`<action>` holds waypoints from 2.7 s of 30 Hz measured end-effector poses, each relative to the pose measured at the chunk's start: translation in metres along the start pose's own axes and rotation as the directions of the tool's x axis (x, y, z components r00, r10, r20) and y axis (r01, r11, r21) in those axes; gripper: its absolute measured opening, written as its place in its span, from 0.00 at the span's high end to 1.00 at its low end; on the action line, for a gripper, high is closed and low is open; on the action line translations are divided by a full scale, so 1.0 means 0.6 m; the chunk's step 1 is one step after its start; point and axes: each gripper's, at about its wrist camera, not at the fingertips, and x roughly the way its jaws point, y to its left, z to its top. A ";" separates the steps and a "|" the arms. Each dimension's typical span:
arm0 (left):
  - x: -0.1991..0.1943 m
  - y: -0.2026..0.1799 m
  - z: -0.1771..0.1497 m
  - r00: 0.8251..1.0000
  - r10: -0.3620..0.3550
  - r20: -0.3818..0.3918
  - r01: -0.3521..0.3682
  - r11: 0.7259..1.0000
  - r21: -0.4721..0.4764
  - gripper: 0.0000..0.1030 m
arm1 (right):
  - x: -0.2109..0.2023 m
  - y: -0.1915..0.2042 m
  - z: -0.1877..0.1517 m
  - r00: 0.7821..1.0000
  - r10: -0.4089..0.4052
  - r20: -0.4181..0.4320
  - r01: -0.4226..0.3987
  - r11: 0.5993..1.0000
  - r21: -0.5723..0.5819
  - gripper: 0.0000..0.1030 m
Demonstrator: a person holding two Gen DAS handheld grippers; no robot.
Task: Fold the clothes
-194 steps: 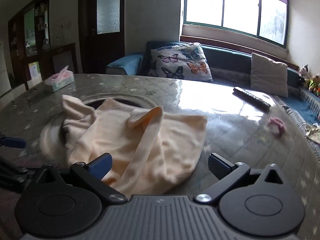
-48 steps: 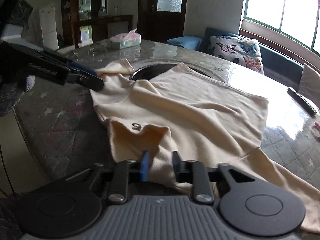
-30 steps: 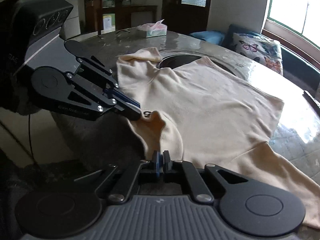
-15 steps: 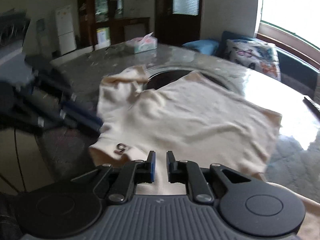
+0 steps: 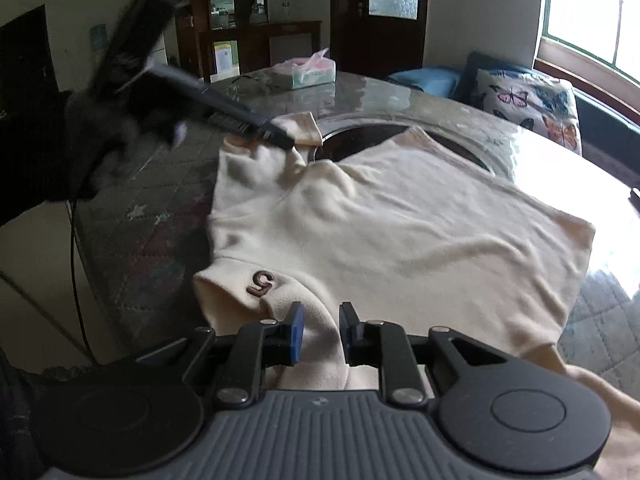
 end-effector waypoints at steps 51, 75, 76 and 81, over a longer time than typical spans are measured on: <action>0.064 0.174 -0.005 0.912 0.410 -0.001 -0.408 0.907 -0.107 0.65 | 0.004 -0.137 0.051 0.986 -0.162 0.026 0.155 0.972 0.174 0.67; 0.195 -0.015 0.130 0.999 -0.027 -0.025 0.025 0.997 -0.071 0.57 | 0.082 -0.406 0.078 0.945 -0.324 -0.044 0.307 0.834 0.458 0.67; 0.200 -0.014 0.131 0.999 -0.028 -0.027 0.026 0.997 -0.074 0.57 | 0.086 -0.408 0.078 0.947 -0.320 -0.044 0.304 0.837 0.455 0.71; 0.215 -0.016 0.133 0.999 -0.044 -0.014 0.043 0.997 -0.057 0.88 | 0.098 -0.413 0.088 0.950 -0.308 -0.041 0.294 0.848 0.441 0.93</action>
